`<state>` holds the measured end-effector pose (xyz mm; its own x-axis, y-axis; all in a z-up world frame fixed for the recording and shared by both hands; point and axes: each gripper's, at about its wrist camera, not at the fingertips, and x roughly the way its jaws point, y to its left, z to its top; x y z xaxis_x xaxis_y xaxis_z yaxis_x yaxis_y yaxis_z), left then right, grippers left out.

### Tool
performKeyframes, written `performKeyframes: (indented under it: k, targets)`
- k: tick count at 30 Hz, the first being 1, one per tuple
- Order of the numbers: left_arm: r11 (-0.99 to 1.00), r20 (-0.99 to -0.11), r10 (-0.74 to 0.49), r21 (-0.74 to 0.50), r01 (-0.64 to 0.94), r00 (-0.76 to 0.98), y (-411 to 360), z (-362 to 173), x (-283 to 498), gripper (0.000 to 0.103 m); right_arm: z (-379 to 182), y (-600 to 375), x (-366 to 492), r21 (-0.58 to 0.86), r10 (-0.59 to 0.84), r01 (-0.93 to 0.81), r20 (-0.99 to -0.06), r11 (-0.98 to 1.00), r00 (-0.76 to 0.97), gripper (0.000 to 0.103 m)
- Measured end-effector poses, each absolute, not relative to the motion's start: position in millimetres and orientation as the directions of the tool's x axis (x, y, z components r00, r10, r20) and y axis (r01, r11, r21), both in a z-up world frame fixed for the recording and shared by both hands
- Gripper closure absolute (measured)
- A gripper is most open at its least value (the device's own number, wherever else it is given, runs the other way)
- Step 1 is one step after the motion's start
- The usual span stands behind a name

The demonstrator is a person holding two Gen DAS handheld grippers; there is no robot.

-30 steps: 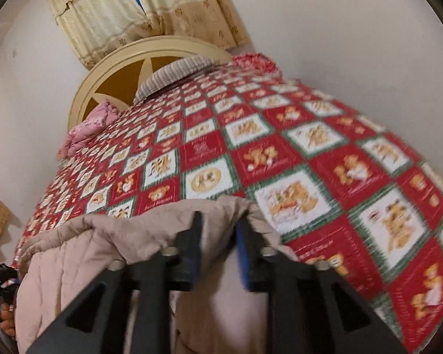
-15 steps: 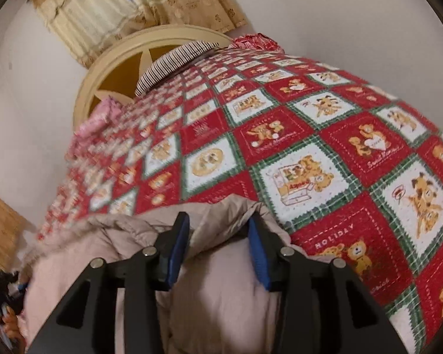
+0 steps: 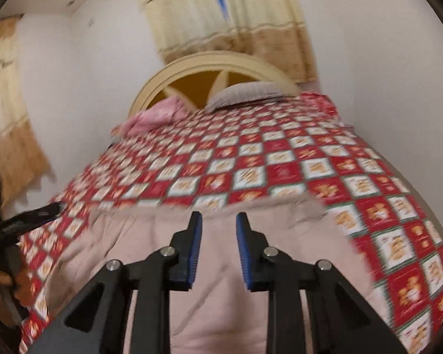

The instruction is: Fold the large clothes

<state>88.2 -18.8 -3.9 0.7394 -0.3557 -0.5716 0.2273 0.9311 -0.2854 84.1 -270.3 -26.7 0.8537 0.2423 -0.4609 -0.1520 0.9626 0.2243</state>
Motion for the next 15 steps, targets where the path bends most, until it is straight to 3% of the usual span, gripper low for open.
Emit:
performKeyframes:
  k: [7, 15]
  targets:
    - [0.957, -0.675, -0.288, -0.217, 0.190, 0.679, -56.8, -66.7, 123.2, 0.022, -110.7, -238.6, 129.2, 0.130, 0.134, -0.068, -0.602, 0.989, 0.787, 0.077]
    - [0.959, -0.656, -0.281, -0.214, 0.184, 0.701, -56.2, -102.2, 126.7, 0.021, -137.2, -246.0, 131.2, 0.168, 0.158, -0.068, -0.609, 0.983, 0.777, 0.077]
